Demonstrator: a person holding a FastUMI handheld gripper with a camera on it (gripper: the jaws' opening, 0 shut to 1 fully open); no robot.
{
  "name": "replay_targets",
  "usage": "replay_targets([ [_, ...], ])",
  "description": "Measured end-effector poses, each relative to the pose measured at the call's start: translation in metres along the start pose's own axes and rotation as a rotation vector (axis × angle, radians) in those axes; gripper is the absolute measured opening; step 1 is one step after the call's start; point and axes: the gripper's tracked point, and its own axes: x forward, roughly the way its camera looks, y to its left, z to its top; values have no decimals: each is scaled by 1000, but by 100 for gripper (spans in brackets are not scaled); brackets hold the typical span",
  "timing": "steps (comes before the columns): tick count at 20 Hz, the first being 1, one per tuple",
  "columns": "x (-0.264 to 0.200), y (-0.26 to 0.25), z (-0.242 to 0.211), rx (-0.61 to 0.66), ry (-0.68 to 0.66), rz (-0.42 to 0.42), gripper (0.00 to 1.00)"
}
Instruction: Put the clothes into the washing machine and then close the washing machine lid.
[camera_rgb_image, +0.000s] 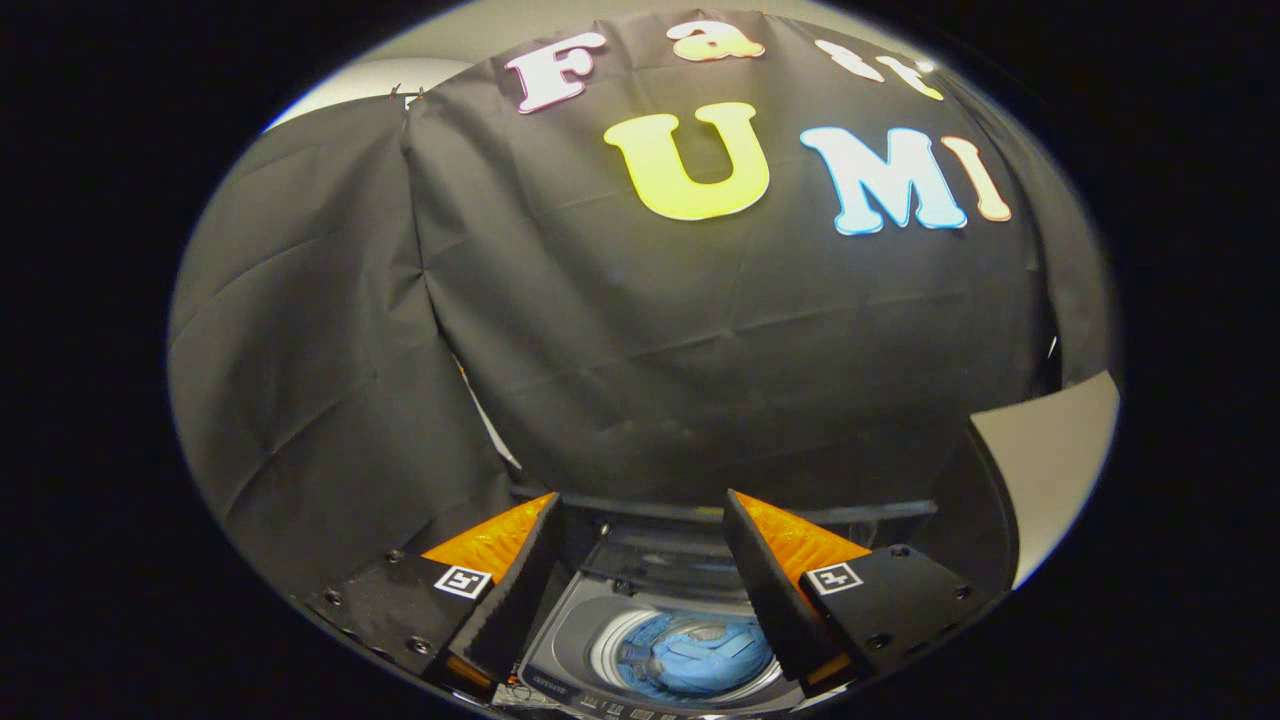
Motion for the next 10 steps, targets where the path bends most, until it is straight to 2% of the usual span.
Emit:
replay_targets([
  [6,64,-42,3,-25,69,-109,98],
  [10,94,-53,-5,-37,101,-127,99],
])
